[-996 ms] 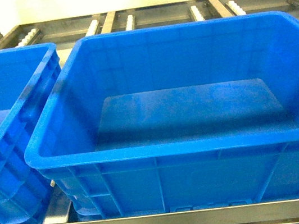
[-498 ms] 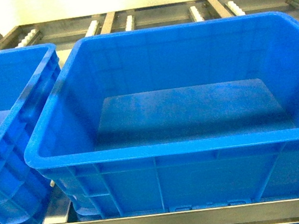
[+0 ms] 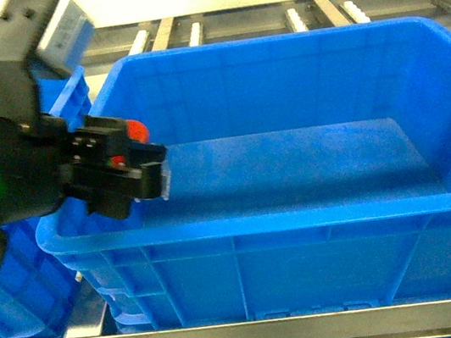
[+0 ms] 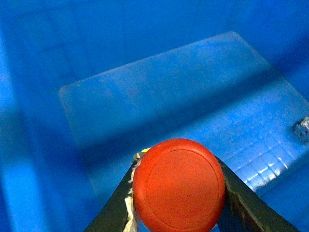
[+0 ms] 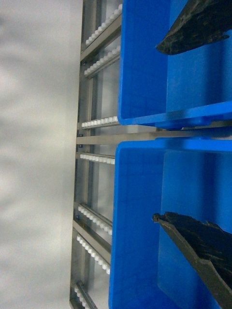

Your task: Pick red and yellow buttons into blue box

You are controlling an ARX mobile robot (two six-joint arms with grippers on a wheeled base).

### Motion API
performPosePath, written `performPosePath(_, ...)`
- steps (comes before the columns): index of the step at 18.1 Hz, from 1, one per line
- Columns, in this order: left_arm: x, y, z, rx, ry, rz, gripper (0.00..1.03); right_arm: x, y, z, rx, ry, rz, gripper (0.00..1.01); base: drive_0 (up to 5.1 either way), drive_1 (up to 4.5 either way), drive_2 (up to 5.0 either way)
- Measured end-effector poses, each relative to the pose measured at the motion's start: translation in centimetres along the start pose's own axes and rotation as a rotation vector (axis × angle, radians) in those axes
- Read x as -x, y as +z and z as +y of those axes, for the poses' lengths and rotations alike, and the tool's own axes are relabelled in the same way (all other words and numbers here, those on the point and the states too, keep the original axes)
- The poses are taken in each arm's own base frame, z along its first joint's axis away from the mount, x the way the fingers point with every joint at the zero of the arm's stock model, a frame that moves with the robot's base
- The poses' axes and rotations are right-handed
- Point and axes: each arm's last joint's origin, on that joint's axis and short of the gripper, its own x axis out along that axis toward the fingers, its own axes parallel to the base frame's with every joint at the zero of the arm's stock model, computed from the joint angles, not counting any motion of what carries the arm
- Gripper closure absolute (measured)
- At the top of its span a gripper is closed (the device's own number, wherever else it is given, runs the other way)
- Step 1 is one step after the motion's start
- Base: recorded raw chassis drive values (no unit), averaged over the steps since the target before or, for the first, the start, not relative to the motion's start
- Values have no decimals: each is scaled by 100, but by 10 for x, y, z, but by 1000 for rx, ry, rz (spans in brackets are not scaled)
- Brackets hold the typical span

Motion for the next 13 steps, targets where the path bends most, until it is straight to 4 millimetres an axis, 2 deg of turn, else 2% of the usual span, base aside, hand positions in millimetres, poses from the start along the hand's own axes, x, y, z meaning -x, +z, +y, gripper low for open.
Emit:
performPosePath(2,-30,-3,3,-26,-28,61,71,0,0,0,0,0,0,3,0,0,0)
performPosePath(4,-43,-2,1,-51,-25,88,71,0,0,0,0,0,0,3,0,0,0)
performPosePath(13,-47,6,-8,-90,-39,60,70,0,0,0,0,0,1,3,0,0,0)
